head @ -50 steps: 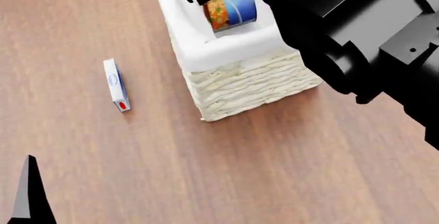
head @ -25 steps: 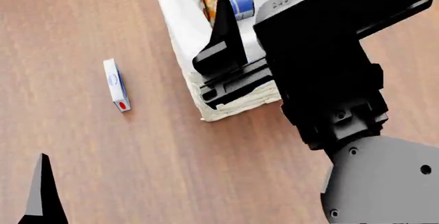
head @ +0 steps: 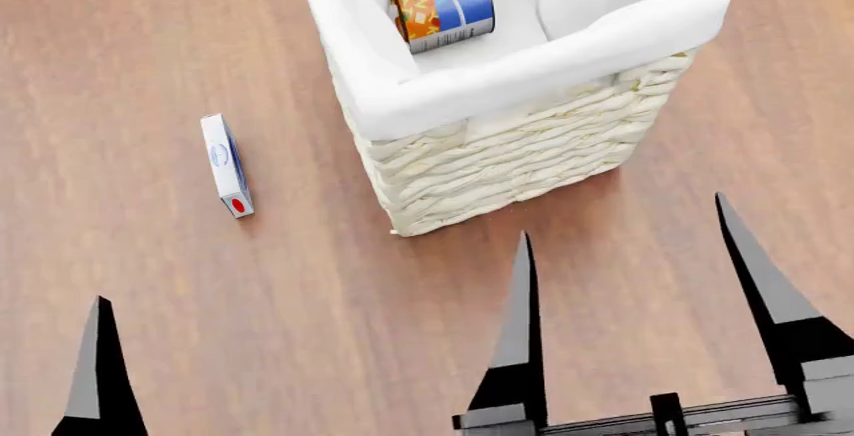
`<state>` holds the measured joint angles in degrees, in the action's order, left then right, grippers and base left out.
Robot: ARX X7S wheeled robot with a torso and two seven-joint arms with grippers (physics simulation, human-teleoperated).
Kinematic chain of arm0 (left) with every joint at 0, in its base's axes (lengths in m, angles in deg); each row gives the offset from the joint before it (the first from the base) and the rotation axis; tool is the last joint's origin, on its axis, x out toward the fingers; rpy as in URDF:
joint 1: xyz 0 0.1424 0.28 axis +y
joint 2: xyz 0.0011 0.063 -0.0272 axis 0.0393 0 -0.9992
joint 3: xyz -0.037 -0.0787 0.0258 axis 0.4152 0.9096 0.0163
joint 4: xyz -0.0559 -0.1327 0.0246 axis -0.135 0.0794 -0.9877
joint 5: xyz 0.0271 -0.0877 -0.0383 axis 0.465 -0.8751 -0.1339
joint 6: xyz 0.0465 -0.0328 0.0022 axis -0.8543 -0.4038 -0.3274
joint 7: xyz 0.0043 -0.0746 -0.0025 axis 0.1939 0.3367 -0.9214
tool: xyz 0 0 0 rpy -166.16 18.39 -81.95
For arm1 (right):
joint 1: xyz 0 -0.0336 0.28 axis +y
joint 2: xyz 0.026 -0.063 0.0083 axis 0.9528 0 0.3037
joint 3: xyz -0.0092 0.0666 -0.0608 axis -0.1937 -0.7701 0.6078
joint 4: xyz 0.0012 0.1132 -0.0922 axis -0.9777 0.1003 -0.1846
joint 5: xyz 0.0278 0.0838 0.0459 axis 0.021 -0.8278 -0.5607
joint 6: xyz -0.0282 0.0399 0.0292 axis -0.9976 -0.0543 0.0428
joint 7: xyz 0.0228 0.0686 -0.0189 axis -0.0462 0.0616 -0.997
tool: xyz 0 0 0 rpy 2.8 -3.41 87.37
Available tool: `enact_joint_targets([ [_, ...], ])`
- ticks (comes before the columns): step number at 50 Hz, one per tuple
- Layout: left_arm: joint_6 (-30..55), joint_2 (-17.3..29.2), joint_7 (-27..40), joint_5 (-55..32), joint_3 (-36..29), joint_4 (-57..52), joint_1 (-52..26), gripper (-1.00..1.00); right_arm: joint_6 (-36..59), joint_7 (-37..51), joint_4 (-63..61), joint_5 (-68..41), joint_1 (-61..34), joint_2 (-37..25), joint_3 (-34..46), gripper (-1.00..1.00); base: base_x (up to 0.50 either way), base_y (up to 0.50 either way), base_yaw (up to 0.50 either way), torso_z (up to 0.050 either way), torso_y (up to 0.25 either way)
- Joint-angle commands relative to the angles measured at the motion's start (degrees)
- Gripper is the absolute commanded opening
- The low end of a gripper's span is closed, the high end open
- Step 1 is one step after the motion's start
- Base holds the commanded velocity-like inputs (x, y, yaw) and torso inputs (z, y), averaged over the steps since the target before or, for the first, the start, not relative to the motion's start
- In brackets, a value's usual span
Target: Pick up the alphabet soup and the cream cheese box, and put them in the basket.
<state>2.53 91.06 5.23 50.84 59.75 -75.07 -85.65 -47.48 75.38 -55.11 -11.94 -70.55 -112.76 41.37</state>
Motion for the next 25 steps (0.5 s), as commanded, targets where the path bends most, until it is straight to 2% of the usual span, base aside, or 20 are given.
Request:
enact_joint_targets([
  [1, 0.5, -1.66, -2.48, -3.6, -0.84, 5.53, -4.64, 1.0, -4.35, 4.46, 1.88, 6.3, 7.23, 0.4, 0.67, 1.0, 0.0, 0.0, 0.0, 0.0, 0.0],
  [8, 2.78, -6.23, -7.13, -8.09, -1.81, 20.66, -15.96, 1.0, -5.25, 3.82, 2.52, 5.78, 7.83, 0.13, -0.08, 1.0, 0.0, 0.0, 0.0, 0.0, 0.0],
  [10, 0.03, -7.25, -7.06, -2.94, -3.01, 25.55, -18.12, 1.0, -5.99, 4.29, 3.57, 6.4, 8.96, 0.6, -0.2, 1.0, 0.0, 0.0, 0.0, 0.0, 0.0],
  [12, -0.13, -8.82, -9.22, -5.26, -3.0, 30.88, -20.77, 1.0, -6.8, 3.63, 3.4, 5.62, 8.65, 0.29, -0.57, 1.0, 0.0, 0.0, 0.0, 0.0, 0.0],
  [13, -0.35, -9.05, -9.11, -3.79, -3.52, 32.49, -21.61, 1.0, -7.4, 3.85, 4.07, 5.97, 9.27, 0.51, -0.65, 1.0, 0.0, 0.0, 0.0, 0.0, 0.0],
  [14, -1.36, -9.31, -9.06, -2.47, -3.85, 33.77, -22.14, 1.0, -7.13, 3.43, 3.63, 5.44, 8.76, 0.2, -0.82, 1.0, 0.0, 0.0, 0.0, 0.0, 0.0],
  [21, 1.93, -10.7, -13.81, -9.25, -3.4, 38.8, -27.47, 1.0, -8.98, 2.52, 4.51, 4.75, 9.56, 0.35, -1.43, 1.0, 0.0, 0.0, 0.0, 0.0, 0.0],
  [25, 1.6, -11.54, -14.62, -9.7, -2.87, 42.51, -30.27, 1.0, -8.6, 2.32, 4.17, 4.32, 9.57, 0.34, -1.73, 1.0, 0.0, 0.0, 0.0, 0.0, 0.0],
])
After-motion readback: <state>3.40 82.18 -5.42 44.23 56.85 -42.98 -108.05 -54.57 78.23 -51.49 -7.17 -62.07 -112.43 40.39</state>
